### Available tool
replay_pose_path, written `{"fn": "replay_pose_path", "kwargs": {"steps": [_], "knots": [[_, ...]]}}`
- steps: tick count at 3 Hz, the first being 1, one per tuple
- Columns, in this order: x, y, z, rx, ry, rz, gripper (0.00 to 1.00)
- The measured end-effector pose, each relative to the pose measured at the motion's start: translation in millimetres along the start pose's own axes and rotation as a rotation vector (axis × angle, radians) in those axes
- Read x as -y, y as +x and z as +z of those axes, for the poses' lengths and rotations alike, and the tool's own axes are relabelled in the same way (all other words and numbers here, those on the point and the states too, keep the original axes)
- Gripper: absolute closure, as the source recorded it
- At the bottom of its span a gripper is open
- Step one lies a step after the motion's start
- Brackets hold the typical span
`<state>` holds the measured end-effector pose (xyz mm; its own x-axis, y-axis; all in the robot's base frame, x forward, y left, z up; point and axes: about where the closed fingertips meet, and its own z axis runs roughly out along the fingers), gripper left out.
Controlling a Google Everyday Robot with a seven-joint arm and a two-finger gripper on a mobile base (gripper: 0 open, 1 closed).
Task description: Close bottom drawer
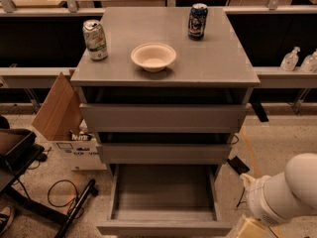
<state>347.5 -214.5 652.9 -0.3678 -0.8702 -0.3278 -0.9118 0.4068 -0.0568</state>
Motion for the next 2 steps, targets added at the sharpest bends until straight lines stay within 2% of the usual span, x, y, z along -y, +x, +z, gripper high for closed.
{"fn": "replay_pose_path", "kwargs": {"steps": [2], "knots": [[-1.3, 0.4, 1.0, 0.000, -0.004, 0.003, 0.00]]}}
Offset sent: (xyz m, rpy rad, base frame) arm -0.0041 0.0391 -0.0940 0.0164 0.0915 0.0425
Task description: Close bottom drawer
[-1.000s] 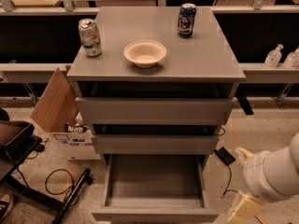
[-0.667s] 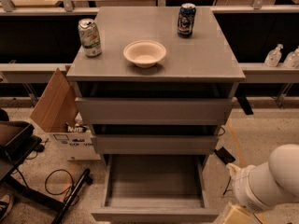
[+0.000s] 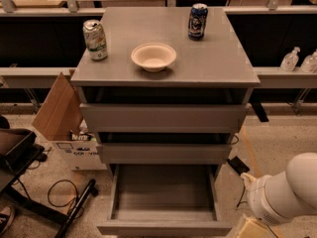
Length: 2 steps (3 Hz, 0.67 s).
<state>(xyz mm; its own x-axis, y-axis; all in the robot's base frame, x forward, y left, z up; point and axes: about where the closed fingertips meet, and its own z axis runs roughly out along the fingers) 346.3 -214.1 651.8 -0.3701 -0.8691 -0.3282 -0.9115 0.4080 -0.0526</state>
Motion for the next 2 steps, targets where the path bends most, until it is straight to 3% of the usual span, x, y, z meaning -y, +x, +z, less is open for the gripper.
{"fn": "replay_pose_path", "kwargs": {"steps": [1, 2], "knots": [[-9.6, 15.6, 82.2, 0.018, -0.071, 0.010, 0.00], [-11.0, 32.3, 160.7, 0.050, -0.105, 0.024, 0.00]]}}
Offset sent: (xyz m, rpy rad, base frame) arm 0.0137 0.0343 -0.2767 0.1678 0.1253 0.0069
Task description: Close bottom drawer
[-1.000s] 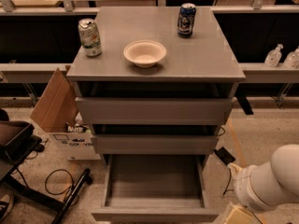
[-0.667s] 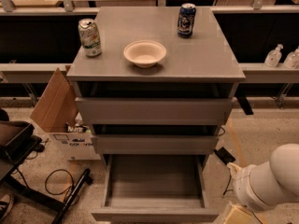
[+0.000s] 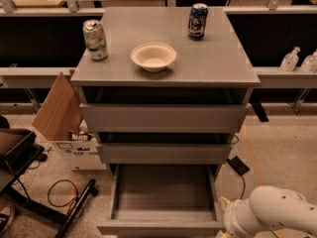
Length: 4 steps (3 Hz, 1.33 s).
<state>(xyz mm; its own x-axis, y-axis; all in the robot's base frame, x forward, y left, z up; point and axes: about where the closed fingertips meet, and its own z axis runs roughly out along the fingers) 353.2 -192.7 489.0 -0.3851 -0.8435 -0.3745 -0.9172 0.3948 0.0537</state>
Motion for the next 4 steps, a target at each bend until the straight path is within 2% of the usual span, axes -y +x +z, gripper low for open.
{"fn": "replay_pose_path", "kwargs": {"steps": [1, 2, 3, 4], "knots": [[-10.7, 30.6, 94.8, 0.007, -0.053, 0.010, 0.26], [-27.2, 54.0, 146.8, 0.000, -0.101, 0.041, 0.49], [-45.7, 72.5, 195.8, -0.004, -0.173, 0.091, 0.80], [-41.8, 69.0, 196.4, -0.024, -0.185, 0.095, 1.00]]}}
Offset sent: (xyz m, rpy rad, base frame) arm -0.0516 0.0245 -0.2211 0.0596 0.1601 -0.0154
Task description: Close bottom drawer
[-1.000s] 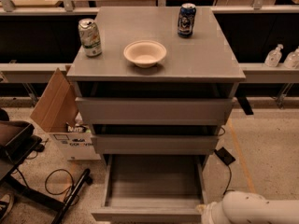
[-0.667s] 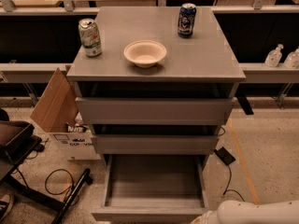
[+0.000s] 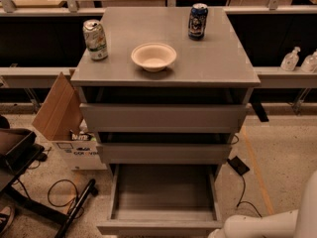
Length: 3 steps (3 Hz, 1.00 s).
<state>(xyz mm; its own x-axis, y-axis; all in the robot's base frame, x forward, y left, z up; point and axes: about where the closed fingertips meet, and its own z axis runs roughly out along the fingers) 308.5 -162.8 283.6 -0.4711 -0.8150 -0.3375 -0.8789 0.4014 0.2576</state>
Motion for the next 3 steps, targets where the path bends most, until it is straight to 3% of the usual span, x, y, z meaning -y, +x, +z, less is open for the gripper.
{"fn": "replay_pose_path", "kwargs": {"steps": [1, 2, 3], "knots": [[-0.1, -0.4, 0.2, -0.001, -0.001, -0.001, 1.00], [0.3, -13.4, 52.3, 0.031, -0.044, -0.045, 1.00], [16.4, -22.7, 108.6, 0.084, -0.084, -0.087, 1.00]]}}
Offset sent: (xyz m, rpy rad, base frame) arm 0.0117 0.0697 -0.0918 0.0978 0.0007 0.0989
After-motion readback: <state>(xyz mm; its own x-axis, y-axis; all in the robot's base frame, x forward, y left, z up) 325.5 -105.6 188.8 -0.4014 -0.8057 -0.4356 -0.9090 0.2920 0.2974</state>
